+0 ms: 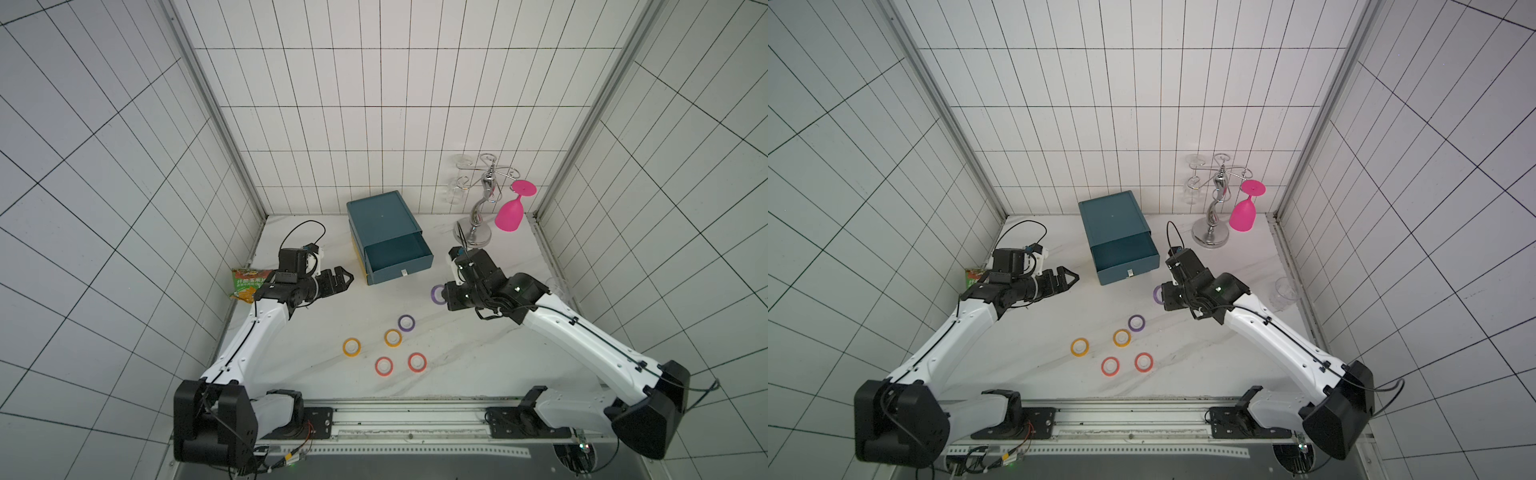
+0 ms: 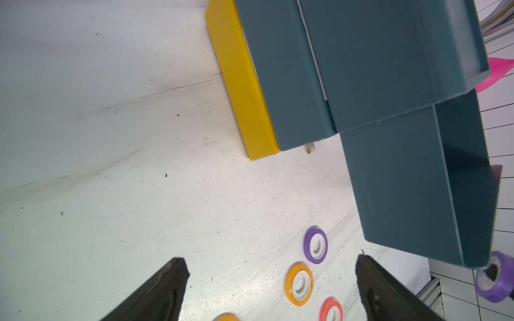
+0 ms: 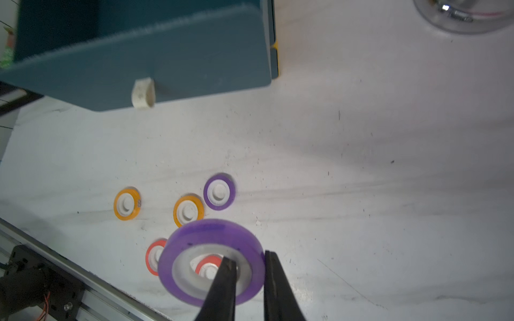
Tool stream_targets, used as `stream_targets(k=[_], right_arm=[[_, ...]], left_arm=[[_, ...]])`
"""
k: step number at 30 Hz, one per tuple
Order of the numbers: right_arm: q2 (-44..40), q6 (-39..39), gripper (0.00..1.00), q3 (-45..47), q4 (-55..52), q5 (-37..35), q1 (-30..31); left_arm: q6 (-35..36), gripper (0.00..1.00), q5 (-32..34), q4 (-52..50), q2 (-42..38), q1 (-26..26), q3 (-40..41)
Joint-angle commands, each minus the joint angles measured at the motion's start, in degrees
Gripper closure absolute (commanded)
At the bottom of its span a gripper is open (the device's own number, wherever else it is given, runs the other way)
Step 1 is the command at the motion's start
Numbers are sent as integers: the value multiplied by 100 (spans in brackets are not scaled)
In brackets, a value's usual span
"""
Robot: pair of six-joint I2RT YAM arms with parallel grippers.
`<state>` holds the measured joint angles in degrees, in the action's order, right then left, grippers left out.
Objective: Place the transparent tape into the drawer according to color
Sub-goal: Place the tape in the drawer.
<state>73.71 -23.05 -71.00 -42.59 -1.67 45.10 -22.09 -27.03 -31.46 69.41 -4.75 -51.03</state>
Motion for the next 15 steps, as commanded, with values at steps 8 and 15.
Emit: stream_targets(k=[8, 15], right_arm=[[1347, 594, 100, -1930, 491, 20, -195], [2283, 814, 100, -2829, 466, 105, -254]], left_arm=[[-30, 2, -176, 175, -23, 29, 30], [-36, 2, -163, 167, -24, 27, 47]])
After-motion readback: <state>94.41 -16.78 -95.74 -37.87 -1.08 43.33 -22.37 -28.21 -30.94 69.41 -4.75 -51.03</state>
